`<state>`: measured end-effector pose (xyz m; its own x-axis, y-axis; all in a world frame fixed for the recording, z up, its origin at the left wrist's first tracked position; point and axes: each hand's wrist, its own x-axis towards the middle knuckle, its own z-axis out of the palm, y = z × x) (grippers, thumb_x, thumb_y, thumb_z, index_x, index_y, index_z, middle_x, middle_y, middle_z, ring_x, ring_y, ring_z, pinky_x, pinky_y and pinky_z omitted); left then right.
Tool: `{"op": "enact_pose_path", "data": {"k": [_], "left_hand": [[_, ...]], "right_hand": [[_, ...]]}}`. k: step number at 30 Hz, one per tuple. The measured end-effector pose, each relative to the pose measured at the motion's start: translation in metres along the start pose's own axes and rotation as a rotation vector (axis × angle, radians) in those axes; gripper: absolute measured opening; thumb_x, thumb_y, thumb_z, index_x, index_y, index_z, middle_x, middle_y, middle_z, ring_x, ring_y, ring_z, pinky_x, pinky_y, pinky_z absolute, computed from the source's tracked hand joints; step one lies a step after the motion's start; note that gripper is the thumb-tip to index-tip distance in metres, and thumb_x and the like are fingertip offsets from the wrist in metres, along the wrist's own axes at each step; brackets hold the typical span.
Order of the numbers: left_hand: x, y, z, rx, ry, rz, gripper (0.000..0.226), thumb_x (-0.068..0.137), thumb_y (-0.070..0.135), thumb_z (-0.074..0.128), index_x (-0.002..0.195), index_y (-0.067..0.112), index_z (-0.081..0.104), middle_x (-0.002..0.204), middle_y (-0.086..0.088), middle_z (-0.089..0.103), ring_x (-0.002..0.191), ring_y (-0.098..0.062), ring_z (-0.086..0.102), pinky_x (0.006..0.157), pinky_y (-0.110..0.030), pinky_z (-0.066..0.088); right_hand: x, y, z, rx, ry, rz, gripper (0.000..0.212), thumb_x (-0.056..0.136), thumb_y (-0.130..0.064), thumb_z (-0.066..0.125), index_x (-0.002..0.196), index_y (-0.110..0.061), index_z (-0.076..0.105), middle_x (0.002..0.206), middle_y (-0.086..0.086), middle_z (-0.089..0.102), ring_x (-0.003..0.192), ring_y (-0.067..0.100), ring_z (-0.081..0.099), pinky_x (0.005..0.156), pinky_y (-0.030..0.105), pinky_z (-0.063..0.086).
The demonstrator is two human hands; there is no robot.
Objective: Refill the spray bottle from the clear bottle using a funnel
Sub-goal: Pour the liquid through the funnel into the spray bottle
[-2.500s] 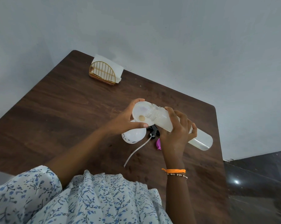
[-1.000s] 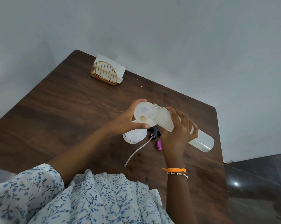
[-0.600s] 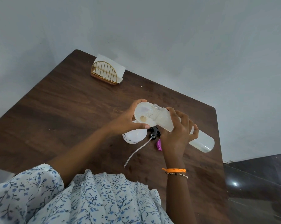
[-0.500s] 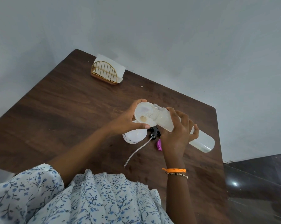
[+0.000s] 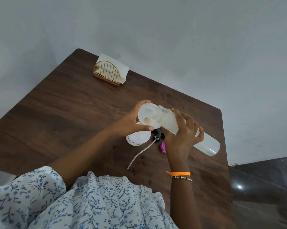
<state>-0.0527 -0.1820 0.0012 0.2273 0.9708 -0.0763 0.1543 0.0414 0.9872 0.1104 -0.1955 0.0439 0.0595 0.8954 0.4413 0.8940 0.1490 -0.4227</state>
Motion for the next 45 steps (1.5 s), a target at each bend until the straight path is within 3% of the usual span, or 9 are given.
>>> {"op": "enact_pose_path", "data": {"k": [5, 9, 12, 22, 32, 37, 45], "left_hand": [[0.0002, -0.0006, 0.0000, -0.010, 0.001, -0.005, 0.088, 0.069, 0.035, 0.075, 0.136, 0.041, 0.018, 0.136, 0.007, 0.037, 0.128, -0.016, 0.040, 0.108, -0.040, 0.040], [0.0015, -0.0008, -0.0001, 0.016, 0.004, -0.005, 0.085, 0.075, 0.031, 0.076, 0.134, 0.043, 0.017, 0.128, 0.017, 0.035, 0.121, -0.007, 0.040, 0.097, -0.020, 0.040], [0.0022, -0.0014, 0.0005, 0.046, 0.024, 0.002, 0.082, 0.079, 0.024, 0.075, 0.133, 0.042, 0.016, 0.128, 0.016, 0.033, 0.115, 0.000, 0.040, 0.088, -0.010, 0.036], [0.0013, -0.0003, 0.0000, 0.029, 0.017, 0.008, 0.085, 0.075, 0.030, 0.076, 0.136, 0.042, 0.018, 0.128, 0.018, 0.035, 0.123, -0.007, 0.040, 0.101, -0.027, 0.039], [0.0020, -0.0002, -0.0009, 0.039, 0.017, 0.011, 0.085, 0.076, 0.029, 0.076, 0.136, 0.042, 0.017, 0.129, 0.017, 0.034, 0.122, -0.006, 0.039, 0.100, -0.026, 0.038], [0.0017, -0.0018, -0.0016, 0.034, 0.003, 0.002, 0.085, 0.076, 0.029, 0.076, 0.136, 0.042, 0.017, 0.124, 0.028, 0.034, 0.120, 0.001, 0.039, 0.099, -0.024, 0.039], [0.0026, -0.0016, -0.0025, 0.032, 0.006, -0.001, 0.083, 0.079, 0.023, 0.075, 0.137, 0.039, 0.017, 0.125, 0.020, 0.036, 0.118, -0.001, 0.041, 0.094, -0.015, 0.038]], "right_hand": [[0.0000, 0.0006, 0.0003, -0.007, -0.001, -0.003, 0.069, 0.060, 0.002, 0.079, 0.118, -0.030, 0.058, 0.118, 0.000, 0.057, 0.119, 0.023, 0.046, 0.109, 0.051, 0.012], [0.0006, 0.0001, -0.0009, 0.002, 0.000, -0.001, 0.068, 0.061, 0.002, 0.078, 0.118, -0.030, 0.059, 0.118, 0.000, 0.057, 0.119, 0.022, 0.046, 0.109, 0.050, 0.011], [0.0006, -0.0008, -0.0010, 0.013, -0.002, 0.007, 0.066, 0.062, 0.002, 0.078, 0.118, -0.029, 0.059, 0.119, 0.001, 0.057, 0.119, 0.024, 0.046, 0.109, 0.051, 0.011], [0.0010, 0.0000, -0.0011, 0.000, -0.004, 0.004, 0.068, 0.062, 0.002, 0.078, 0.118, -0.029, 0.058, 0.120, 0.001, 0.057, 0.120, 0.023, 0.045, 0.109, 0.049, 0.010], [0.0015, -0.0009, -0.0010, 0.000, -0.007, 0.004, 0.068, 0.061, 0.002, 0.078, 0.118, -0.029, 0.059, 0.120, 0.001, 0.057, 0.119, 0.024, 0.046, 0.109, 0.051, 0.012], [0.0006, -0.0006, -0.0006, -0.007, -0.006, -0.005, 0.069, 0.061, 0.003, 0.077, 0.119, -0.030, 0.058, 0.118, -0.001, 0.056, 0.119, 0.022, 0.045, 0.109, 0.050, 0.011], [0.0019, -0.0013, -0.0010, -0.003, -0.005, 0.004, 0.069, 0.060, 0.004, 0.078, 0.117, -0.029, 0.059, 0.118, 0.001, 0.057, 0.118, 0.023, 0.046, 0.108, 0.052, 0.014]]}}
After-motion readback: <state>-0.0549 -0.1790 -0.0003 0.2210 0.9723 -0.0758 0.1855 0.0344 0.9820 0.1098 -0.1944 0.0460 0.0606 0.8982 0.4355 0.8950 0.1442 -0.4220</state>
